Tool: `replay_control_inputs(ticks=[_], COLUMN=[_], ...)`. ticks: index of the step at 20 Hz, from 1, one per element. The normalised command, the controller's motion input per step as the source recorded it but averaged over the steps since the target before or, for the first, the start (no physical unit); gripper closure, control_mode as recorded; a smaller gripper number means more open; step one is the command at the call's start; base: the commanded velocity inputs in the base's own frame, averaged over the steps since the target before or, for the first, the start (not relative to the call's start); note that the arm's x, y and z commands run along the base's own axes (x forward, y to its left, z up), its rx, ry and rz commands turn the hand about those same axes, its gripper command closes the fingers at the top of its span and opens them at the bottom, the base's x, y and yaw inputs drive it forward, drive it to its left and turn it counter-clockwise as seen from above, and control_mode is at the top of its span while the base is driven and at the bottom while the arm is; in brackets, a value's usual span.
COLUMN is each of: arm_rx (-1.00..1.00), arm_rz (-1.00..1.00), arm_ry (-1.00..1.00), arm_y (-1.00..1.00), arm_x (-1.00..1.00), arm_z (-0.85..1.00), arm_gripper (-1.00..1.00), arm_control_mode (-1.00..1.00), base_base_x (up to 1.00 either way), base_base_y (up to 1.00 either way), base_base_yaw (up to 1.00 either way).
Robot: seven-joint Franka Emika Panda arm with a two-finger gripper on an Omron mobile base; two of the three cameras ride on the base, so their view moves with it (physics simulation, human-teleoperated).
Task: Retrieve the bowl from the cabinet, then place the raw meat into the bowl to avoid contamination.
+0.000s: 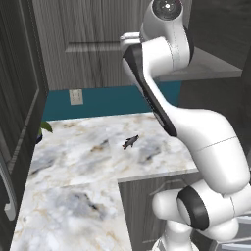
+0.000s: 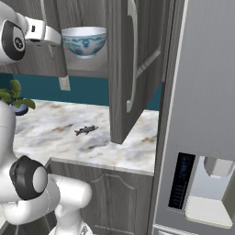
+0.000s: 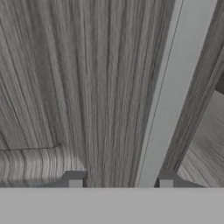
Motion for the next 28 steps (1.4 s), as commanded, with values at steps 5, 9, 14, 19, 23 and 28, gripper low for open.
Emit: replay_control_inputs(ticks=[5,9,14,19,23,28], arm_rx=[0.00,0.00,0.00,-0.01,-0.02,-0.01], arm_rz=[-0.13,-0.19,-0.17,-0.10,-0.10,-0.13], arm_ry=[0.00,0.01,0.00,0.02,0.01,0.00], arm_y=[0.23,0.36,0.43,0.55,0.59,0.53], arm_x=[-0.35,-0.49,-0.66,-0.85,-0.79,-0.48], arm_z=[0.00,0.00,0.00,0.00,0.00,-0.05], arm_gripper=[1.00,1.00,1.00,1.00,1.00,1.00], arm_control_mode=[-1.00,-1.00,-1.00,-1.00,-1.00,-1.00], base_base_x=[0.00,0.00,0.00,0.00,0.00,0.00], base_base_y=[0.00,0.00,0.00,0.00,0.00,0.00], base_base_yaw=[0.00,0.00,0.00,0.00,0.00,0.00])
